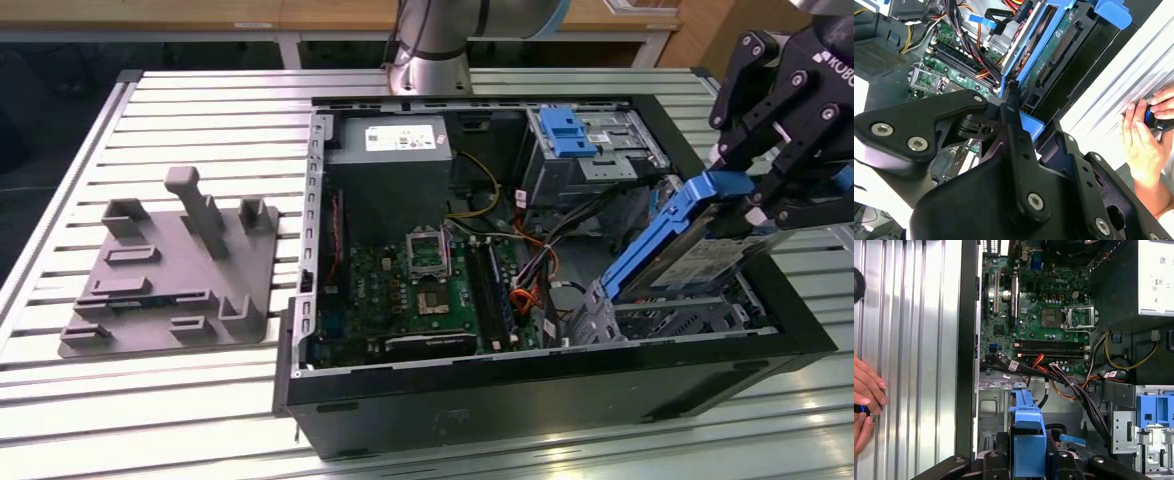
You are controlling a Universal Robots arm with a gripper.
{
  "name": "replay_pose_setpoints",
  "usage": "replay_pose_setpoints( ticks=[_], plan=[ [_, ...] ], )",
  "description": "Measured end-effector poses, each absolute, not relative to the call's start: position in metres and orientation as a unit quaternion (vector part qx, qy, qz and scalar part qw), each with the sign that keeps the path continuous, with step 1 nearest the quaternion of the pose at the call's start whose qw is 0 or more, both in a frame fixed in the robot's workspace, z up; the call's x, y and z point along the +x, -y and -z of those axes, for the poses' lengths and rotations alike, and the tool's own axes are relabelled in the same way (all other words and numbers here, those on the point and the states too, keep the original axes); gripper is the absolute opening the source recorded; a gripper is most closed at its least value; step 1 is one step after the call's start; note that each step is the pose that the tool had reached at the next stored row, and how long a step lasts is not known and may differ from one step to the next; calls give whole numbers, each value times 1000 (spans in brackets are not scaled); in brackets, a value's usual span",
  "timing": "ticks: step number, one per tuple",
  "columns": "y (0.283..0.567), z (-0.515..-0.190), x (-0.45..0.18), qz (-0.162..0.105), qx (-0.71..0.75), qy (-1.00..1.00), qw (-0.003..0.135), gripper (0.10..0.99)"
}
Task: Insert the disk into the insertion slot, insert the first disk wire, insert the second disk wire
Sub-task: 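Insert the disk into the insertion slot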
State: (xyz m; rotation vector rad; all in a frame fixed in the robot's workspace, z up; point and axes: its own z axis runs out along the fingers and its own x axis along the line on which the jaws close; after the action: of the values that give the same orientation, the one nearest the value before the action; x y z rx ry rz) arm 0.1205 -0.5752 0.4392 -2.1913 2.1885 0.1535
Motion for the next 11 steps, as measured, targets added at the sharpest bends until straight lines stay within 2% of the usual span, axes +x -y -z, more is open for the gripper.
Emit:
replay_pose_setpoints(
  ticks=[11],
  plan=[
    [576, -429, 121, -50, -707, -706, 20, 365]
  ],
)
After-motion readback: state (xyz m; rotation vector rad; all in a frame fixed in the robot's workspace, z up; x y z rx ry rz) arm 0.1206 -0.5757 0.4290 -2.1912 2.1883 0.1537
